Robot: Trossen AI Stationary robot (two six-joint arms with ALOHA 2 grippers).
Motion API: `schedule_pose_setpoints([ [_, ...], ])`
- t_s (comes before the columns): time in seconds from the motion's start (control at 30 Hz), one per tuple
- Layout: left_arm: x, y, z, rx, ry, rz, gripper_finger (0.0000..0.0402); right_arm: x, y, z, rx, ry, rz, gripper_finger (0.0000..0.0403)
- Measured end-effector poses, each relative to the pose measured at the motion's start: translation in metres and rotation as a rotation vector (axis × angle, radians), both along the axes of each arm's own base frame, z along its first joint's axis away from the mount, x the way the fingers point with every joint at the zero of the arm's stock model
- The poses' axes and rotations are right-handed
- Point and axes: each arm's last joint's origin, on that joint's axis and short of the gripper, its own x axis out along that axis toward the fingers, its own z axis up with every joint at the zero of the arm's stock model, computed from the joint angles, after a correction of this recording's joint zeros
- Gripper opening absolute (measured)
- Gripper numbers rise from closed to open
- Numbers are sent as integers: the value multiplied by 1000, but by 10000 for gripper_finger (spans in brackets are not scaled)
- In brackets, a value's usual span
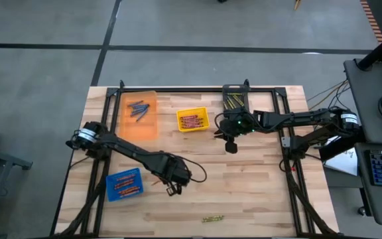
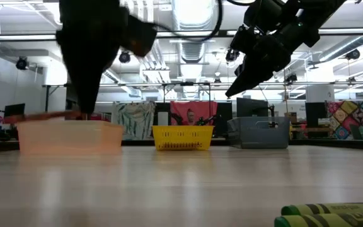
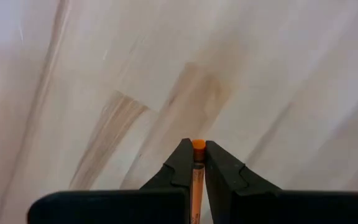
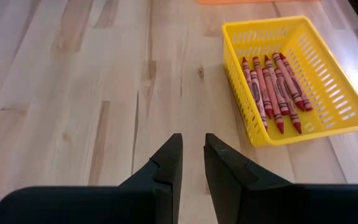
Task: Sort crayons
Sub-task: Put the orange crayon into the blue bin
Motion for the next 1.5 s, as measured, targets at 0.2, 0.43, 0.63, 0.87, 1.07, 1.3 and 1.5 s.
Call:
schedule_pose_setpoints([
  [0.2, 0, -26, 34, 8, -33, -367, 0, 0, 0, 0, 5, -1, -4, 56],
  [0.43, -32, -52, 38, 79, 136, -582, 0, 0, 0, 0, 17, -3, -13, 56],
  [0.63, -54, -70, 38, 120, 147, -569, 0, 1, 0, 1, 26, -13, -22, 56],
  [0.87, -84, -76, 31, 144, 147, -510, 0, 1, 0, 1, 42, -15, -34, 56],
  [1.07, -114, -71, 28, 115, 72, -455, 0, 2, 0, 3, 67, -23, -55, 56],
  [1.3, -141, -55, 16, 42, -52, -399, 0, 4, 0, 7, 77, -45, -66, 56],
  [1.5, -153, -43, -4, 45, -49, -405, 0, 5, 0, 8, 77, -58, -71, 56],
])
